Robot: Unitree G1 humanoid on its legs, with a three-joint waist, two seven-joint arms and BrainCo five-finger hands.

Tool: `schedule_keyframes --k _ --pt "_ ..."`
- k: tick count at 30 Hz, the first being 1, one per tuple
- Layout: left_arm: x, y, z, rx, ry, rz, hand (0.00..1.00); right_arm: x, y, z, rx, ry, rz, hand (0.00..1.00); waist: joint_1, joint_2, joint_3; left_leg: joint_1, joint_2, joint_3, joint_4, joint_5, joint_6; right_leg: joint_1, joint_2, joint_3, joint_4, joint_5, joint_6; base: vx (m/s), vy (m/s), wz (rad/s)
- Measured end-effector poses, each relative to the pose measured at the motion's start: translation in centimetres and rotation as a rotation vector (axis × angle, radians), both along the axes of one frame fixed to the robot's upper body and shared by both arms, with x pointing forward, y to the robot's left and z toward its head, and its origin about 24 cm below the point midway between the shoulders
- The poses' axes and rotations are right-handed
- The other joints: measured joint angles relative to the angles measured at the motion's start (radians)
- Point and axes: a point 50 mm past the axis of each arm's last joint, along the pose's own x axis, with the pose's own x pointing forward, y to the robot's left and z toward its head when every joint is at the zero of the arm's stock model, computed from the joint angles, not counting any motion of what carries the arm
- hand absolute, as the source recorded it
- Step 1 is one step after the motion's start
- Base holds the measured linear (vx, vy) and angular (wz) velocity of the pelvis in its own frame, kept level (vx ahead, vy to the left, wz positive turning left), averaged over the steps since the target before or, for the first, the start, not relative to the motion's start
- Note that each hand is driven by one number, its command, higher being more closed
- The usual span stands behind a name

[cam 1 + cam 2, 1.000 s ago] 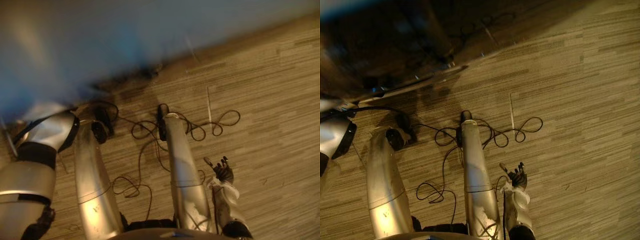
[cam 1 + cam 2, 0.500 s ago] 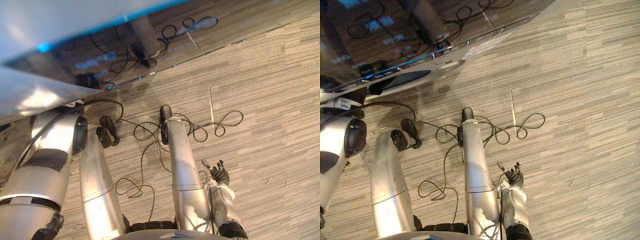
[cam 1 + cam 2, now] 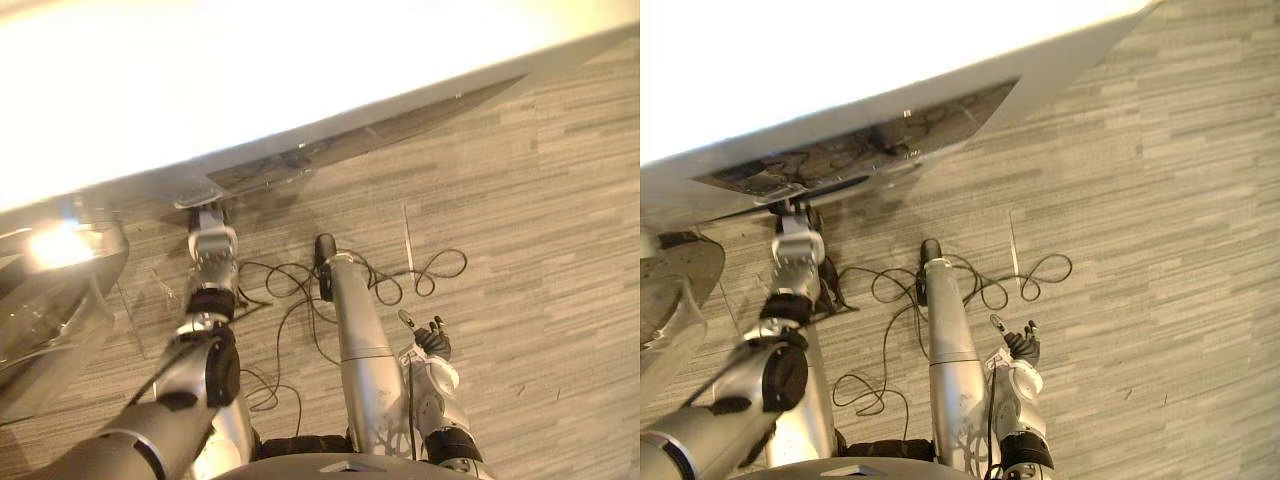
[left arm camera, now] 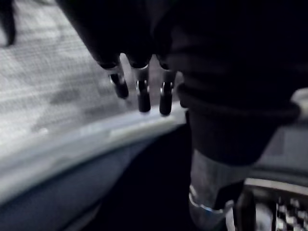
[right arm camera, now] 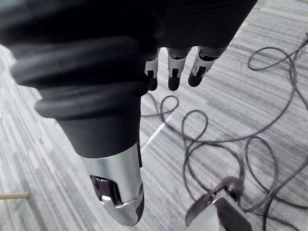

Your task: Pick up the laundry basket with both hands and put the clothes into the washing machine.

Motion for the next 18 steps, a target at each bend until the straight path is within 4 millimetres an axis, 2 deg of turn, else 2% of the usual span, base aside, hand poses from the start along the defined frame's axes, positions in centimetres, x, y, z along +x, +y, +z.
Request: schedule_keyframes --k 2,5,9,11,13,15,17,18 --pt "-1.5 0.5 -2.1 -0.009 0.059 0.02 0.0 -0.2 0.2 -0.4 0.015 0.016 -0.008 0.0 0.003 -0.001 -0.026 0.039 -0.001 0.011 -0.051 0.018 -0.006 0.03 -0.001 -0.001 -0.036 0.009 -0.009 0.09 -0.079 0.0" --pt "-4.4 1.8 -5.4 0.034 0.146 0.02 0.0 -0.8 0.6 -1.2 0.038 0.051 -0.02 0.0 0.016 0.002 -0.043 0.17 -0.006 0.034 -0.172 0.056 -0.019 0.138 -0.017 -0.016 -0.122 0.039 -0.023 0.12 -0.076 0.0" --pt "-7.4 2.3 -8.3 0.138 0.212 -0.046 0.0 -2.0 0.6 -2.4 0.052 0.117 -0.032 0.0 0.023 0.005 -0.094 0.296 -0.026 0.046 -0.31 0.102 -0.023 0.253 -0.035 -0.031 -0.22 0.053 -0.026 0.15 -0.044 0.16" --pt "-9.8 1.9 -10.3 0.229 0.264 -0.156 0.0 -2.8 0.5 -3.1 0.055 0.152 -0.033 0.0 0.032 0.012 -0.134 0.377 -0.051 0.048 -0.397 0.131 -0.024 0.326 -0.057 -0.046 -0.27 0.055 -0.026 0.15 -0.003 0.26" --pt "-11.3 1.7 -11.5 0.286 0.298 -0.233 0.0 -3.3 0.4 -3.5 0.056 0.178 -0.031 0.0 0.038 0.016 -0.152 0.44 -0.065 0.05 -0.448 0.148 -0.024 0.383 -0.068 -0.051 -0.303 0.057 -0.025 0.17 -0.004 0.22" --pt "-14.6 1.4 -13.8 0.402 0.374 -0.406 0.0 -4.7 0.3 -4.6 0.054 0.236 -0.009 0.0 0.047 0.03 -0.208 0.551 -0.084 0.052 -0.538 0.17 -0.028 0.487 -0.088 -0.064 -0.361 0.063 -0.024 0.18 0.005 0.21" --pt "-16.3 1.4 -14.8 0.442 0.423 -0.475 0.0 -5.5 0.2 -5.2 0.059 0.275 0.001 0.0 0.047 0.039 -0.242 0.609 -0.09 0.054 -0.582 0.181 -0.029 0.542 -0.096 -0.077 -0.392 0.067 -0.022 0.15 0.022 0.13" --pt "-18.3 1.4 -15.8 0.467 0.478 -0.535 0.0 -6.8 0.1 -5.8 0.06 0.31 0.014 0.0 0.052 0.051 -0.295 0.677 -0.096 0.059 -0.644 0.198 -0.03 0.607 -0.103 -0.091 -0.437 0.076 -0.019 0.15 0.032 0.12"
